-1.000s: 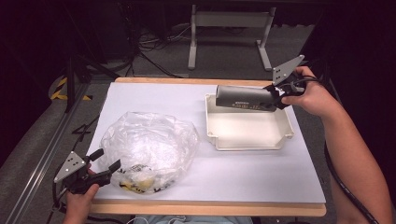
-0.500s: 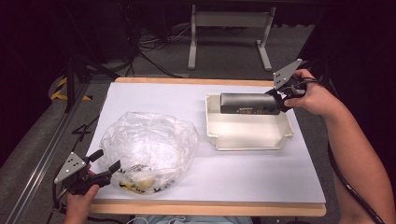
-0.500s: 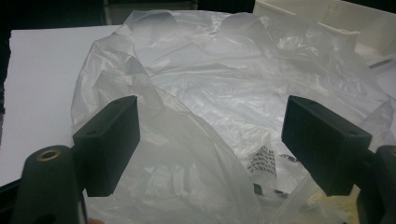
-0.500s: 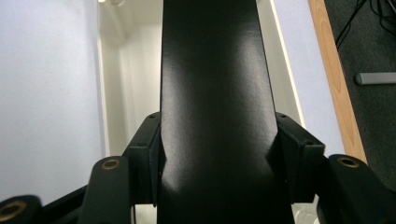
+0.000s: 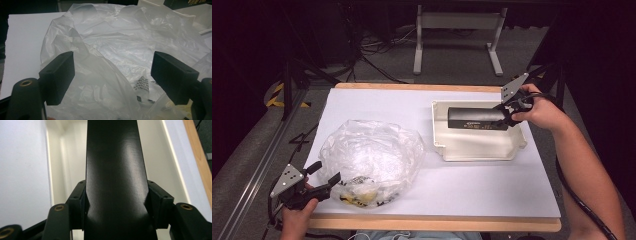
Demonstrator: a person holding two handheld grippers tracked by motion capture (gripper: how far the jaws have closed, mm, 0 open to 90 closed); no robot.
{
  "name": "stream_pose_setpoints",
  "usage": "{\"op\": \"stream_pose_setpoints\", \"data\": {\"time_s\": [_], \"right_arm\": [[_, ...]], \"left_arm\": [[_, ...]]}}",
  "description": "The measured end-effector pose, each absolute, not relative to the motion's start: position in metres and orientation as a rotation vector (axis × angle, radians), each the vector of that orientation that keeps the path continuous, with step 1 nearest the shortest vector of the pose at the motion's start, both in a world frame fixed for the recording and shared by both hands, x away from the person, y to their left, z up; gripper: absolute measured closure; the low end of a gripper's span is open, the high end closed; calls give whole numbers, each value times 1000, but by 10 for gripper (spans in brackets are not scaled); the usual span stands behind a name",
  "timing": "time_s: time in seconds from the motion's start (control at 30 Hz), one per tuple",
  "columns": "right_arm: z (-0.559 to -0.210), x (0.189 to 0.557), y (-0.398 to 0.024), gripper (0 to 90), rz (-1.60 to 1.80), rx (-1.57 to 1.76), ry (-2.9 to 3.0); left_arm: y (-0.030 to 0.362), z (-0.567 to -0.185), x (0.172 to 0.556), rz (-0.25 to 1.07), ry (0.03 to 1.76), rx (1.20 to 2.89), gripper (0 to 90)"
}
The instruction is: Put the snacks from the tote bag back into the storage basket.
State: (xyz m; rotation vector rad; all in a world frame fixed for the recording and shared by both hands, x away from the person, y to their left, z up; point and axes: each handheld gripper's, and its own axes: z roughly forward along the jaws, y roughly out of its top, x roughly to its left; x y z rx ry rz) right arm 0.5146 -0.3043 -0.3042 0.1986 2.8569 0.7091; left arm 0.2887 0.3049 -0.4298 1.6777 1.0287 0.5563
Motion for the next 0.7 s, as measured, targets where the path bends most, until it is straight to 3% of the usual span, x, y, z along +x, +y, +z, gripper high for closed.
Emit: {"op": "stream_pose_setpoints", "data": {"time_s": [0.7], "right_arm": [[-330,518,-307,432,621,204,2905]], "left_arm": [[302,-431,289,560,1033,1682,202]]}}
